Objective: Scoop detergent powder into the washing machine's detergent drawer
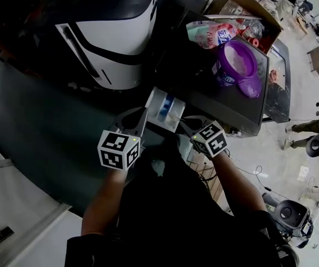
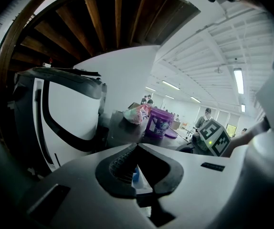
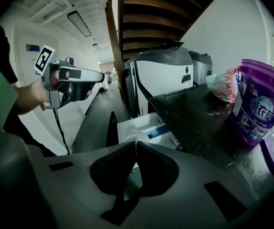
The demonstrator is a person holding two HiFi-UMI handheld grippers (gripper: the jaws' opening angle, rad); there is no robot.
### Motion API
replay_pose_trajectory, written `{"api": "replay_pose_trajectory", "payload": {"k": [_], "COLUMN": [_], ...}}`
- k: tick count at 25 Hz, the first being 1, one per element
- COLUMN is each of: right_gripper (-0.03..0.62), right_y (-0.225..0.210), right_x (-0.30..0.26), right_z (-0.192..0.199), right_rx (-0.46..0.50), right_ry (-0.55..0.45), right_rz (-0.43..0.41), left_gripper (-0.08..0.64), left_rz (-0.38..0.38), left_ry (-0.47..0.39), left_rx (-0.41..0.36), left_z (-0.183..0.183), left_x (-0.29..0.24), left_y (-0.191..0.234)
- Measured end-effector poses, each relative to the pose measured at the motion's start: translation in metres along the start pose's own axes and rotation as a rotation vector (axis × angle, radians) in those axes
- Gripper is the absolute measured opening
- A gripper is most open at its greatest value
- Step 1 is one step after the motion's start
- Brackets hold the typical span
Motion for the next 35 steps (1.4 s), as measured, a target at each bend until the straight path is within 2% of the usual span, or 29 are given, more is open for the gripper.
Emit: {"api": "replay_pose_trajectory", "payload": {"k": [8, 14, 22, 35], "right_gripper": [0.02, 0.02, 0.02, 0.02], "right_y": [0.001, 0.0, 0.005, 0.011], "right_x": [0.003, 0.002, 0.0, 0.003], "right_z": [-0.001, -0.003, -0.005, -0.006], "right_rx": [0.092, 0.123, 0.253, 0.321], "right_ry": [0.011, 0.01, 0.025, 0.024], "right_rz": [0.037, 0.05, 0.081, 0.107], "left_gripper": [0.006, 0.006, 0.006, 0.006], "left_rz": [0.0, -0.005, 0.002, 0.016], "left_ry": [-0.004, -0.009, -0.009, -0.004], "left_rx": [0.006, 0.012, 0.017, 0.015], "left_z": [0.002, 0.003, 0.004, 0.005], "left_x": [0.004, 0.005, 0.002, 0.003], "left_y": [-0.003, -0.002, 0.0, -0.004]}}
Point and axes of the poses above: the fingertips, and each gripper's own axes: x backward along the fingers, y to its left, z out of its underside, the point moved 4 cm from there along x, backward along the fingers, and after that the axes turned 10 degrees about z, right-handed, at the moved point
